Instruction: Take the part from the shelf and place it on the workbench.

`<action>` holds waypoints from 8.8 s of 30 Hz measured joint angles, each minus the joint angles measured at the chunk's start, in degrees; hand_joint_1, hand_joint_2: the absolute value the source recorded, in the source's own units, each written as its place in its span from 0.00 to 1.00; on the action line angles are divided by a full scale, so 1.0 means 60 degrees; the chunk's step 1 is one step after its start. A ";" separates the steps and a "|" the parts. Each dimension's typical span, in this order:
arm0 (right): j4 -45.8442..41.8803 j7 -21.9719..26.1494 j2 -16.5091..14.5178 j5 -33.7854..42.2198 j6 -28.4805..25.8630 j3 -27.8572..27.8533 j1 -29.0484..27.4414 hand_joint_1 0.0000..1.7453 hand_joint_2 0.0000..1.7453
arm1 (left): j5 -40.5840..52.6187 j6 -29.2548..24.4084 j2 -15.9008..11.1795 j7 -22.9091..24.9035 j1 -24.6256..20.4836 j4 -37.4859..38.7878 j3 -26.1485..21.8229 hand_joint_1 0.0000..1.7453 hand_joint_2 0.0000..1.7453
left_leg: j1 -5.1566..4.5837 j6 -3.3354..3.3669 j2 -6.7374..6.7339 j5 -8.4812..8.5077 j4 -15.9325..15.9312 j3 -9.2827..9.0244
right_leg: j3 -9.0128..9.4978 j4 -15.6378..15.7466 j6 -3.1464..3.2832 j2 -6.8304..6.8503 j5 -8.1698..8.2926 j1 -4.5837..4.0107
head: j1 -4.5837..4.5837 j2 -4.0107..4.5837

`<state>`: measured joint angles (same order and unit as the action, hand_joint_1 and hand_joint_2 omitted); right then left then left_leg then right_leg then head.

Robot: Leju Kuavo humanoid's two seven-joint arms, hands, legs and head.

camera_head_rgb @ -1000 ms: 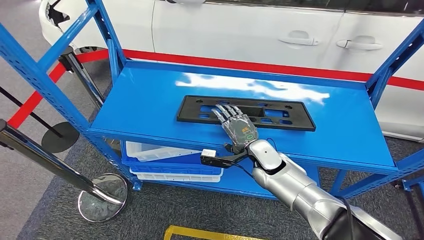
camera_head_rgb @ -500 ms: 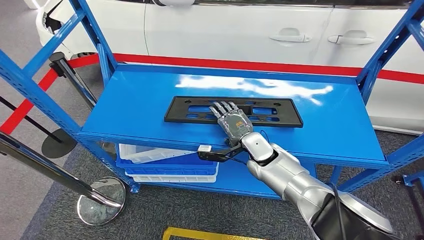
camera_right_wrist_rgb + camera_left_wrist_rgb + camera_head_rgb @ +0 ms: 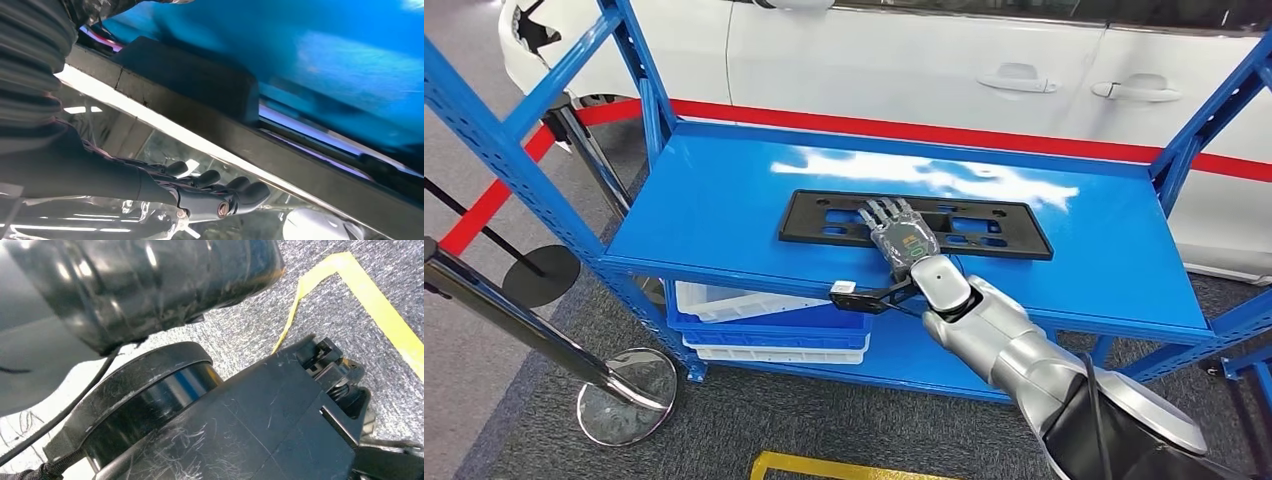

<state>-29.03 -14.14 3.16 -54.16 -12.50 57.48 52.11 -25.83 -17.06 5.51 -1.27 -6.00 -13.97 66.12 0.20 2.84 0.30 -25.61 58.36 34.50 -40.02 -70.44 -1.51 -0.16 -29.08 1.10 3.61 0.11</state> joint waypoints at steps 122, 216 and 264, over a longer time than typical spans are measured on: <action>-0.6483 0.1151 0.3373 0.1520 -0.3532 -0.2822 -0.0957 1.00 1.00 | 0.6963 -0.3278 -0.0080 -0.1777 0.0308 0.0535 -0.5686 0.00 1.00 | -0.0057 0.0072 -0.0066 0.0418 -0.0124 0.0335 | 0.0256 -0.0501 -0.0155 -0.0020 -0.0828 0.0037 | 0.0038 0.0000; -1.1928 0.2219 0.2920 0.1079 -0.1919 -0.2975 -0.2609 1.00 1.00 | 0.6069 -0.1801 -0.0494 -0.0955 -0.0046 0.0288 -0.5610 0.00 1.00 | -0.0066 -0.0109 0.0271 0.0368 -0.0187 0.0287 | 0.0778 0.0440 0.0008 -0.0118 0.0244 0.0048 | -0.0001 0.0000; -1.2774 0.1654 0.3215 0.1147 -0.2232 -0.3032 -0.4019 1.00 1.00 | 0.6607 -0.1001 -0.0513 -0.0578 -0.0272 0.0242 -0.4840 0.00 1.00 | -0.0073 -0.0482 -0.0539 0.0192 0.0242 0.0359 | 0.1176 0.1722 0.0179 0.0742 0.0232 0.0021 | 0.0136 0.0000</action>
<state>-105.67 -4.22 22.45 -47.28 -25.89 39.29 27.99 13.81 -23.07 2.43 -4.74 -7.63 -12.51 37.07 -0.24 -0.06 -2.93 -24.46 59.81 36.65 -32.97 -60.11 -0.44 4.29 -27.69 1.22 4.43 0.11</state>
